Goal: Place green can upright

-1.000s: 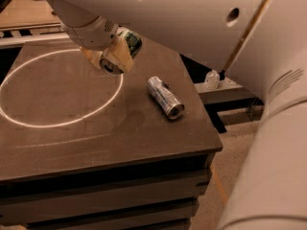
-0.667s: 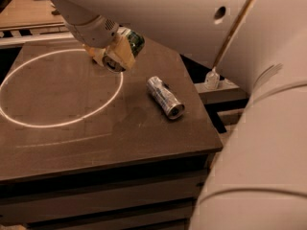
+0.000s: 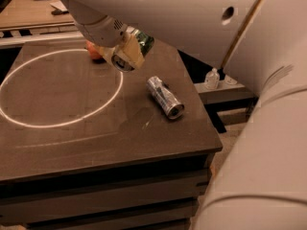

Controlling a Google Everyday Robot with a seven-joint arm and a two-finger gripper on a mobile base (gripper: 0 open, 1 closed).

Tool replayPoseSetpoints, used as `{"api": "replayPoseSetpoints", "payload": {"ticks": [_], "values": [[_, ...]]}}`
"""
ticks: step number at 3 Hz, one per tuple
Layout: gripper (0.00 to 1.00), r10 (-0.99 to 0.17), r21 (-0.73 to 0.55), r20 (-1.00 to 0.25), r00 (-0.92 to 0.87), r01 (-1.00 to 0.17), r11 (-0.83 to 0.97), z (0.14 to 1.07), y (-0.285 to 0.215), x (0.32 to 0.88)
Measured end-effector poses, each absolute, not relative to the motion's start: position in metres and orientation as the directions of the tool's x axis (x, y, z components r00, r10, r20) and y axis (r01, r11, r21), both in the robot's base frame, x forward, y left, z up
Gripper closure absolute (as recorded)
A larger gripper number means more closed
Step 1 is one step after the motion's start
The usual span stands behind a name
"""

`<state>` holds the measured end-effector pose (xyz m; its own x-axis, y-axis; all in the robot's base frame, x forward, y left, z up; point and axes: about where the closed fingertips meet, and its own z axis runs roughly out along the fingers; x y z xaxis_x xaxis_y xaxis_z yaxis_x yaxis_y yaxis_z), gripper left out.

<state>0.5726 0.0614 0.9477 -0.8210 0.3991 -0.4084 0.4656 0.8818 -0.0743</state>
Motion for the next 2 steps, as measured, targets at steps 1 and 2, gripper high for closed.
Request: {"api": "replayPoseSetpoints", "payload": {"ticks": [1,2], "values": [[1.00,0.354,-0.060,-0.414,-0.839,0.413,0.909,0.9465,0.0695,0.5805],[1.00,0.321,-0.055,-0.419,-0.850,0.376,0.925,0.9451,0.0738,0.5856]]}}
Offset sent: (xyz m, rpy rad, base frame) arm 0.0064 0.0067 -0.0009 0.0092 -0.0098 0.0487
